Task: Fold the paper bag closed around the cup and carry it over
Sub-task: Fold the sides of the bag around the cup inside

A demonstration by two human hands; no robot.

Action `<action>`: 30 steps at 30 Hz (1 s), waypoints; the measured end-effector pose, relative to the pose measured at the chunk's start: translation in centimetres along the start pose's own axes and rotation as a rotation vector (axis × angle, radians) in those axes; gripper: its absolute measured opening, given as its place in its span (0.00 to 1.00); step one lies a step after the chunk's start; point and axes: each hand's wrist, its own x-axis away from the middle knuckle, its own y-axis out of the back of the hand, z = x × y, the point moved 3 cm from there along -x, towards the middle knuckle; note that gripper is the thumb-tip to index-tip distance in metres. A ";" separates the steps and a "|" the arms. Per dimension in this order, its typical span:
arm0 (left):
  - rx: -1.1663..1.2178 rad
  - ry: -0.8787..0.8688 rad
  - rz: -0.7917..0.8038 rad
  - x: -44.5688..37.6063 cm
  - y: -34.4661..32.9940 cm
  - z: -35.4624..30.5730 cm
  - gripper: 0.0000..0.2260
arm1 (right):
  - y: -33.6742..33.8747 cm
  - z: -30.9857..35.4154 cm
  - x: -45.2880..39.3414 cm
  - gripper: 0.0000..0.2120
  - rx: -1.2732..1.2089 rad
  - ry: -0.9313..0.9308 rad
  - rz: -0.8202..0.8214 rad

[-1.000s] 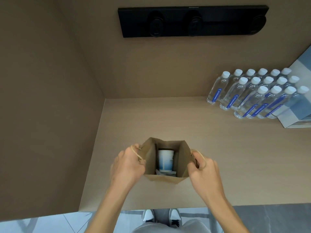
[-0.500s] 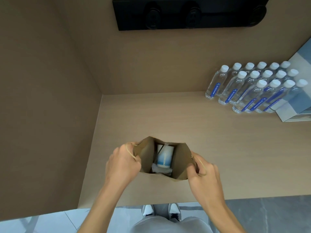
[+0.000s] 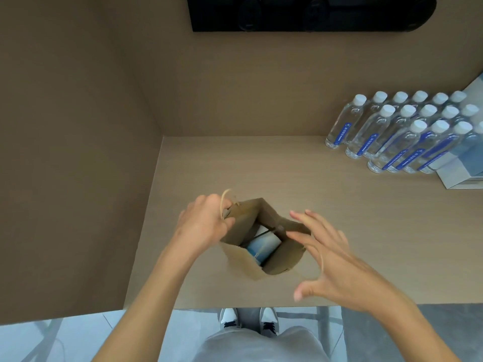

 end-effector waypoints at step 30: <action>0.094 -0.241 -0.250 6.1 -1.4 -0.8 0.07 | 0.4 3.6 -3.0 0.10 0.002 -0.485 -0.216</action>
